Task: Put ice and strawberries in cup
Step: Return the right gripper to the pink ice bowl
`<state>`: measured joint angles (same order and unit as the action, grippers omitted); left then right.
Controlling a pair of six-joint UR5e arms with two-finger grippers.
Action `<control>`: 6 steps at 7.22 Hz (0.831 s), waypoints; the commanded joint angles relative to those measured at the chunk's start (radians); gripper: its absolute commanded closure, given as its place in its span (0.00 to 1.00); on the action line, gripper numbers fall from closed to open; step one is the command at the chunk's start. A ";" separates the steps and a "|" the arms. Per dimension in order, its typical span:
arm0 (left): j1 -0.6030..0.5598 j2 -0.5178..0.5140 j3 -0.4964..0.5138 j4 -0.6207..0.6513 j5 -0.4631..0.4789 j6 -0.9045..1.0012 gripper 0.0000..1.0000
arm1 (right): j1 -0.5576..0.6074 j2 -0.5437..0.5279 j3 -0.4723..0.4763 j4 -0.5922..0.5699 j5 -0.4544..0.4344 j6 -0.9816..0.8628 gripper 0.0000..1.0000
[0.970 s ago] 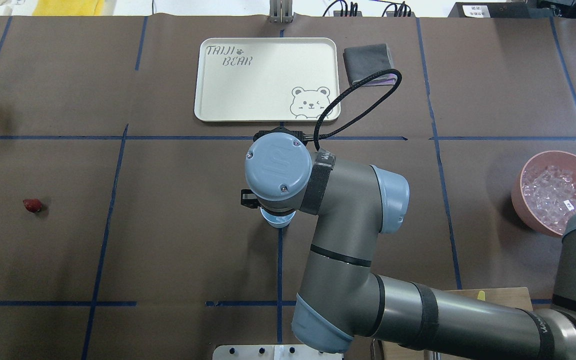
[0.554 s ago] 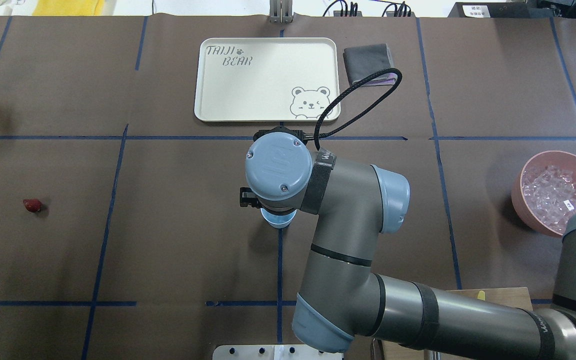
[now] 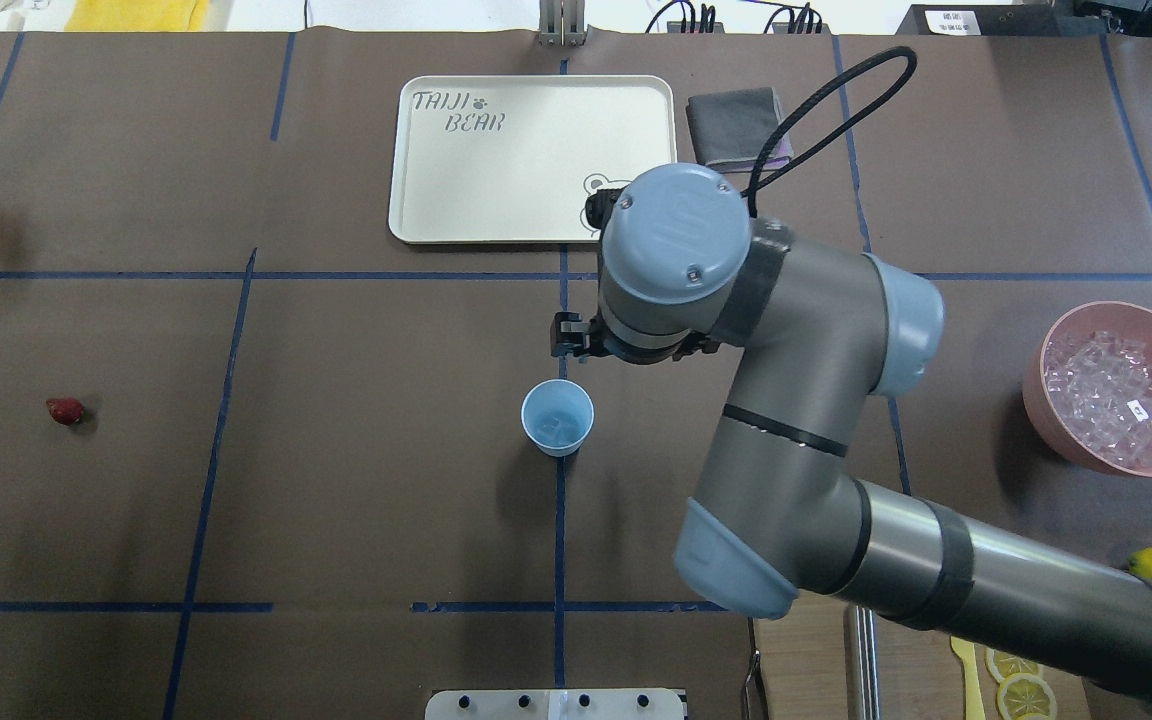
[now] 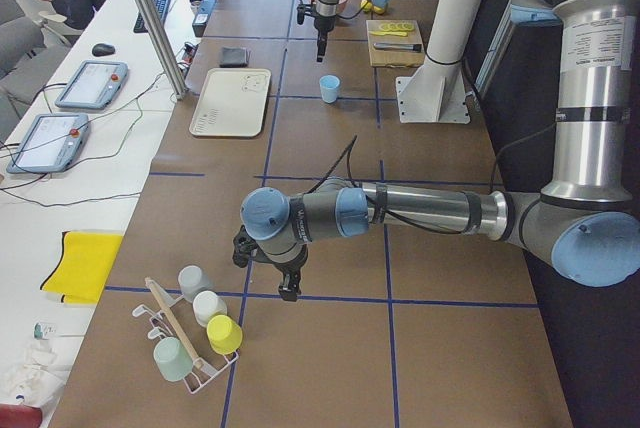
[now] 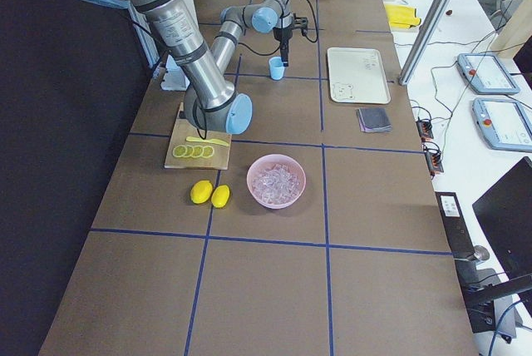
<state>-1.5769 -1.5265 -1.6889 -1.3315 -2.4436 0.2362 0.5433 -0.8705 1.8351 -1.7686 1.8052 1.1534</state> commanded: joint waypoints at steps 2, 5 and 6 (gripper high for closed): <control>0.000 0.000 0.000 0.000 0.000 0.000 0.00 | 0.150 -0.183 0.136 0.008 0.133 -0.232 0.01; 0.000 0.000 0.000 0.000 0.000 0.000 0.00 | 0.309 -0.368 0.228 0.008 0.245 -0.422 0.01; 0.002 0.000 0.000 0.000 0.000 0.000 0.00 | 0.386 -0.451 0.257 0.009 0.306 -0.520 0.01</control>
<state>-1.5764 -1.5263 -1.6891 -1.3314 -2.4436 0.2362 0.8443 -1.2204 2.0493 -1.7604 2.0499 0.7473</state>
